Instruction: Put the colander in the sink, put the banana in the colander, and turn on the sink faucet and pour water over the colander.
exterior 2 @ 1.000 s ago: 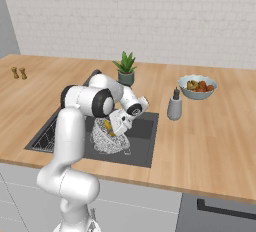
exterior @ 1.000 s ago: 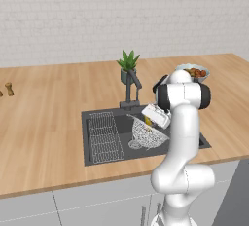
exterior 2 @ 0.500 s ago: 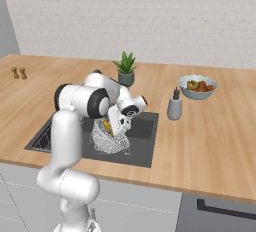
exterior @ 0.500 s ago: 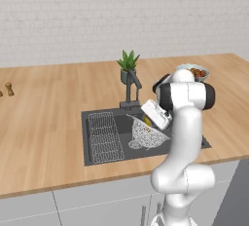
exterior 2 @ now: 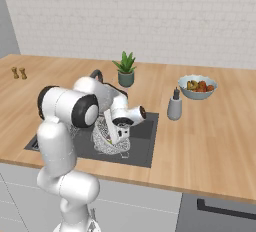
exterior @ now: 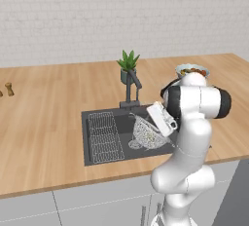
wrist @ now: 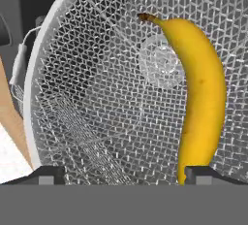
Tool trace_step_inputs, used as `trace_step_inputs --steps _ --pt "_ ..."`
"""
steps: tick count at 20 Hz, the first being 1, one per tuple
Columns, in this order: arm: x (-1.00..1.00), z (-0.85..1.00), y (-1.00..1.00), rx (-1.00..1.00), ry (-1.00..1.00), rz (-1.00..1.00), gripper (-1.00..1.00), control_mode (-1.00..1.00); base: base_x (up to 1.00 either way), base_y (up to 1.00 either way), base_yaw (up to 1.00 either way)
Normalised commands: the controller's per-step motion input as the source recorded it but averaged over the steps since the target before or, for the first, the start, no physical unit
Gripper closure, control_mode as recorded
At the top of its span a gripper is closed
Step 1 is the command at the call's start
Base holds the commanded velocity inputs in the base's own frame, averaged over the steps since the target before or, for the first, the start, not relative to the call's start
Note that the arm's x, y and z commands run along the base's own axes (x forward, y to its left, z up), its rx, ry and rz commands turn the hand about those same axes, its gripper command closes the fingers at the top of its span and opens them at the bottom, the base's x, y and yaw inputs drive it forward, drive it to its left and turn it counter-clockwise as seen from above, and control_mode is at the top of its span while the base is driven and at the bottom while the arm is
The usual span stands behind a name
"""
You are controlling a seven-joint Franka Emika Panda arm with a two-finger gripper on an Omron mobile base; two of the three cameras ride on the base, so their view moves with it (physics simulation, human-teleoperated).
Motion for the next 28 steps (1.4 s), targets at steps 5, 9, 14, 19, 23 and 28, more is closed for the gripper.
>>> trace_step_inputs --steps 5,9,14,19,23,28 --pt "-0.2 0.41 0.46 0.0 -0.36 -0.08 -1.0 -1.0 0.0 0.0 0.0" --pt "0.0 0.6 0.76 0.0 -0.18 -0.11 -1.0 -1.0 0.0 0.0 0.0" --pt "-0.01 0.6 0.48 0.0 -0.02 -0.11 -1.0 -1.0 0.0 0.0 0.0" --pt "-0.38 0.79 -0.06 0.04 -0.01 -0.08 -1.0 -1.0 0.0 0.0 0.0" --pt "-0.82 0.71 -0.51 0.06 -0.01 -0.01 -1.0 -1.0 0.0 0.0 0.0" --pt "-0.73 0.85 -0.51 0.08 -0.02 0.0 -1.0 -1.0 0.0 0.0 0.0"
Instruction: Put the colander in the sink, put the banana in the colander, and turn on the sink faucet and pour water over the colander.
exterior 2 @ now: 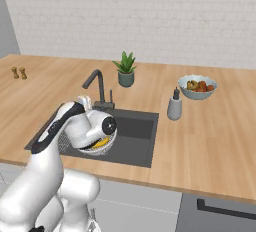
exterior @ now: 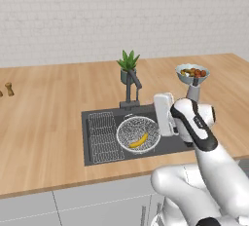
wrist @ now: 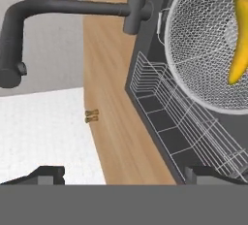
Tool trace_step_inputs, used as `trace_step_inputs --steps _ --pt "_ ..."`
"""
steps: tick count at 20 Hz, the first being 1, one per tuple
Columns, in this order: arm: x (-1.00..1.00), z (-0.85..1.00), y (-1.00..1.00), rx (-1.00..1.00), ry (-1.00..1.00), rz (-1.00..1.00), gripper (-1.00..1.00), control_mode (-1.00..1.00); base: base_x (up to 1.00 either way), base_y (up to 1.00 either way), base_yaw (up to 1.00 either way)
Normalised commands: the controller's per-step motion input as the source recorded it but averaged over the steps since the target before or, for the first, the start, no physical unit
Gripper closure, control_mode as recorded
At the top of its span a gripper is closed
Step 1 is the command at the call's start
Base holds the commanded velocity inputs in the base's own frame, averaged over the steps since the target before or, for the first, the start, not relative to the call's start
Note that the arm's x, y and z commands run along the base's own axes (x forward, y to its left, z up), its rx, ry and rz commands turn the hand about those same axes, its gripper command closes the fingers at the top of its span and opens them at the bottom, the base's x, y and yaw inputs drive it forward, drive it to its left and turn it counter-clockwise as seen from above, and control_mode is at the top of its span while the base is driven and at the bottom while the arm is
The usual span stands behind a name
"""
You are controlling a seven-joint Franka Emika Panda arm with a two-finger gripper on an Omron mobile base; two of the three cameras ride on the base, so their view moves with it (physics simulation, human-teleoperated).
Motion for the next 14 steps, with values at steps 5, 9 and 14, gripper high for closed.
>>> trace_step_inputs --steps 5,9,14 --pt "-0.17 0.98 -0.34 0.01 0.01 0.0 -1.0 -1.0 0.0 0.0 0.0" --pt "0.0 0.49 -0.32 0.14 0.15 -0.08 -1.0 -1.0 0.0 0.0 0.0" --pt "0.14 0.01 -0.37 0.3 0.15 -0.18 -1.0 -1.0 0.0 0.0 0.0"
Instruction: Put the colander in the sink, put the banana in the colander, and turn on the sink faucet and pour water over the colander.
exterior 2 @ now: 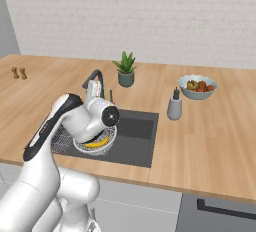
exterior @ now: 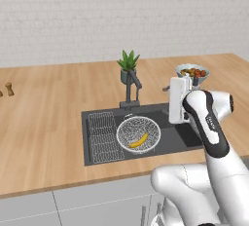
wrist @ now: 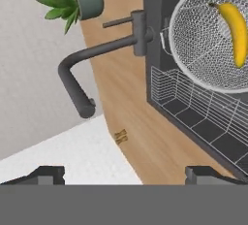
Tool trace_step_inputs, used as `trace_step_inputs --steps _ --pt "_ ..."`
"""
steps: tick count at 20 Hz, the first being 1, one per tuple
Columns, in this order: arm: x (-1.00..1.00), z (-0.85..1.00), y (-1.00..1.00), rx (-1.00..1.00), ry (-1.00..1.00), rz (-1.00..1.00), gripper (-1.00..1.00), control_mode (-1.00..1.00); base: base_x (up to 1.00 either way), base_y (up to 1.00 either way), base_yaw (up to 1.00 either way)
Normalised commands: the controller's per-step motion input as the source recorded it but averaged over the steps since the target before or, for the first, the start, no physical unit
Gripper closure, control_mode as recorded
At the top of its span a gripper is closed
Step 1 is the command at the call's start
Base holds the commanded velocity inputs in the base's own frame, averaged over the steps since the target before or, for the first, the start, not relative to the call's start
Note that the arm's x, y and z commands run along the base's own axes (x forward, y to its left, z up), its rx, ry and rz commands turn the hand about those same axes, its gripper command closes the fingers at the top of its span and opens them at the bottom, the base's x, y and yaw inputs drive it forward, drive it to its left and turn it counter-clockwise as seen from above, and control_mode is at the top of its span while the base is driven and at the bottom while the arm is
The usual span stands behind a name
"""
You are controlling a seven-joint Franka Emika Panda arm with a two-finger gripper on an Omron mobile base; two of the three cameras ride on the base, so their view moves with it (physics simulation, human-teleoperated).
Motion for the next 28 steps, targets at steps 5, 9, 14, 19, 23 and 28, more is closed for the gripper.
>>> trace_step_inputs --steps 5,9,14,19,23,28 --pt "0.37 0.0 -0.39 0.38 0.18 -0.12 -1.0 -1.0 0.0 0.0 0.0" --pt "0.67 0.0 -0.03 0.26 0.33 -0.14 -1.0 -1.0 0.0 0.0 0.0" --pt "0.7 -0.02 -0.05 0.17 0.3 -0.1 -1.0 -1.0 0.0 0.0 0.0" --pt "0.43 -0.29 -0.39 0.18 0.08 0.0 -1.0 -1.0 0.0 0.0 0.0" --pt "0.35 -0.62 -0.46 0.27 0.0 0.05 -1.0 -1.0 0.0 0.0 0.0" --pt "0.46 -0.55 -0.05 0.21 0.02 0.11 -1.0 -1.0 0.0 0.0 0.0"
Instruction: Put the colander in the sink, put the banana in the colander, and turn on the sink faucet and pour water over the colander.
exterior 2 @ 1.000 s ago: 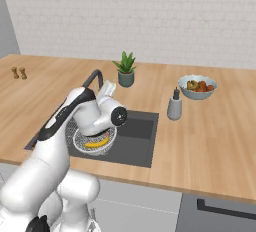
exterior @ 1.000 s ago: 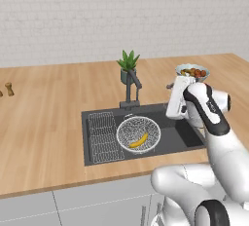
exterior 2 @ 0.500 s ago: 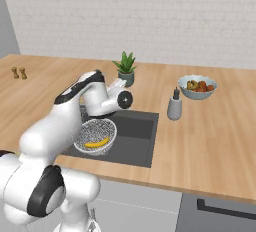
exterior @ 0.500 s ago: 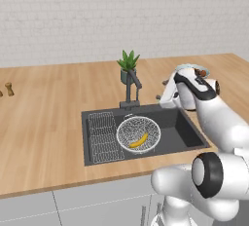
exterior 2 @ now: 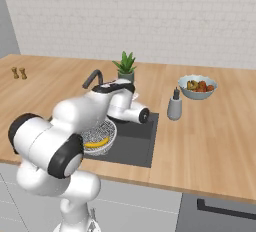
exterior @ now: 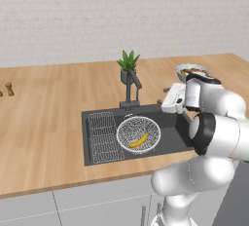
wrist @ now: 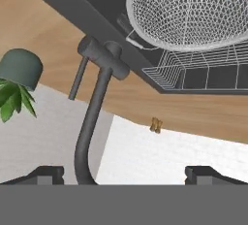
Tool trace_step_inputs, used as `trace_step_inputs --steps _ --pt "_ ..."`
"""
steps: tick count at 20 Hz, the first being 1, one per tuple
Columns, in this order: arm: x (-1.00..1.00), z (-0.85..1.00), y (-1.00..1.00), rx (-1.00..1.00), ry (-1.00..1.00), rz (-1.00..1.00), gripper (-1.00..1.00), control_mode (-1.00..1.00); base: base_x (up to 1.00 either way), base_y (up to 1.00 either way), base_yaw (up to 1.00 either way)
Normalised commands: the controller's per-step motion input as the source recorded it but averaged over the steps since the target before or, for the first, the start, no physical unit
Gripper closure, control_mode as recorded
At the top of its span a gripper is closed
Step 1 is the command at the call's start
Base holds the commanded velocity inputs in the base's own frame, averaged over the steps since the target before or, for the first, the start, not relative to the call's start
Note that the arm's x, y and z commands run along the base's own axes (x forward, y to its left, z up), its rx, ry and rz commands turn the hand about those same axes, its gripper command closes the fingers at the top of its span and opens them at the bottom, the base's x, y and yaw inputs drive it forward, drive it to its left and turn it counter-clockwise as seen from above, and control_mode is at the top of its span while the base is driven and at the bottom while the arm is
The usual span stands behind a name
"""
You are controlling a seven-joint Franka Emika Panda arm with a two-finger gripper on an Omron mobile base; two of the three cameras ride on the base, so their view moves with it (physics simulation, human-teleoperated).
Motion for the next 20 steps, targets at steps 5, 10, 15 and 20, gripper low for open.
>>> trace_step_inputs --steps 5,10,15,20 --pt "0.62 -0.08 0.05 0.08 0.23 0.06 -1.0 -1.0 0.0 0.0 0.0" --pt "0.47 0.0 0.15 0.01 0.23 0.02 -1.0 -1.0 0.0 0.0 0.0" --pt "0.15 -0.19 0.12 0.04 0.04 0.0 -1.0 -1.0 0.0 0.0 0.0" --pt "0.14 -0.33 0.27 0.02 0.0 0.03 -1.0 -1.0 0.0 0.0 0.0"
